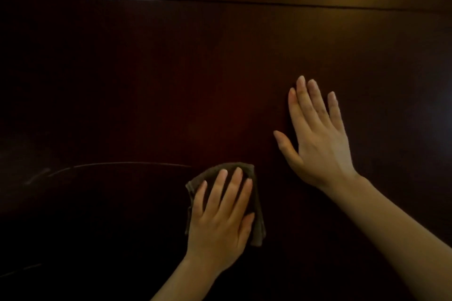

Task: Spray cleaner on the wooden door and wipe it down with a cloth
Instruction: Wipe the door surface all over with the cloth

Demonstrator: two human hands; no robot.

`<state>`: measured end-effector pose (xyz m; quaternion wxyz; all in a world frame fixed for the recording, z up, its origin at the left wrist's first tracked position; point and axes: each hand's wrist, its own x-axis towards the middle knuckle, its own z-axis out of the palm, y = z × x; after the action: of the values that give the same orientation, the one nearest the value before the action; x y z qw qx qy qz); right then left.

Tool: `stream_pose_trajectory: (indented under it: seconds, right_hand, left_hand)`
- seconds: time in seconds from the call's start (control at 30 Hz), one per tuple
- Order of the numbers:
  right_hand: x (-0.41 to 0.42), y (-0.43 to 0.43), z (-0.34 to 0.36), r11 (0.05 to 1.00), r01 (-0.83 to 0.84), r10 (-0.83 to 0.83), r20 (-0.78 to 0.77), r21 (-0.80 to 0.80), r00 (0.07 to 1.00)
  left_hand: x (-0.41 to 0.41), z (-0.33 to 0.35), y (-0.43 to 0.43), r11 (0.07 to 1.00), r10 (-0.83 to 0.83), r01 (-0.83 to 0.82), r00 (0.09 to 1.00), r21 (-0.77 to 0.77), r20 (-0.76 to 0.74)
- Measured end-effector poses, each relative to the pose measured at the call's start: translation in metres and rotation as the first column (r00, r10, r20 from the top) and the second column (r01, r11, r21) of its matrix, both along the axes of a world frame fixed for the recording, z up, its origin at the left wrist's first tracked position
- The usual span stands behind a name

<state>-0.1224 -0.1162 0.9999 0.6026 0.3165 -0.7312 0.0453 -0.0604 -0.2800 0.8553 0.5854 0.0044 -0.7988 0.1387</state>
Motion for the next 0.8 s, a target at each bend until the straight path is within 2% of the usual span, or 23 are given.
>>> stream_pose_trajectory:
  seconds: [0.1,0.27,0.4,0.5,0.57,0.73,0.8]
  right_hand:
    - [0.001,-0.013,-0.004,0.998,0.027,-0.028,-0.005,-0.061,1.0]
    - [0.0,-0.012,-0.004,0.996,0.075,-0.075,-0.001,-0.047,0.997]
    - [0.001,-0.014,-0.005,0.995,0.079,-0.079,0.0,-0.068,0.997]
    - [0.001,-0.013,-0.006,0.995,0.062,-0.063,-0.008,-0.077,0.998]
    - [0.001,-0.013,-0.006,0.995,0.059,-0.06,-0.012,-0.075,0.998]
    - [0.0,-0.012,-0.006,0.995,0.067,-0.068,-0.014,-0.069,0.998]
    - [0.001,-0.012,-0.006,0.995,0.065,-0.066,-0.012,-0.071,0.998]
  left_hand:
    - [0.001,-0.01,-0.004,0.996,0.008,-0.004,0.999,-0.085,0.044]
    - [0.01,0.008,-0.028,0.966,0.027,-0.007,0.997,-0.259,0.071]
    - [0.014,0.029,-0.037,0.998,0.006,-0.007,1.0,-0.064,-0.004]
    - [0.01,0.017,-0.026,0.999,0.006,-0.005,1.0,0.042,-0.027]
    - [0.008,0.007,-0.021,0.999,0.001,-0.001,1.0,0.045,-0.009]
    - [0.014,0.013,-0.033,0.998,-0.004,0.006,0.999,-0.059,0.037]
    - [0.017,0.028,-0.038,0.999,0.011,-0.011,1.0,-0.03,0.009]
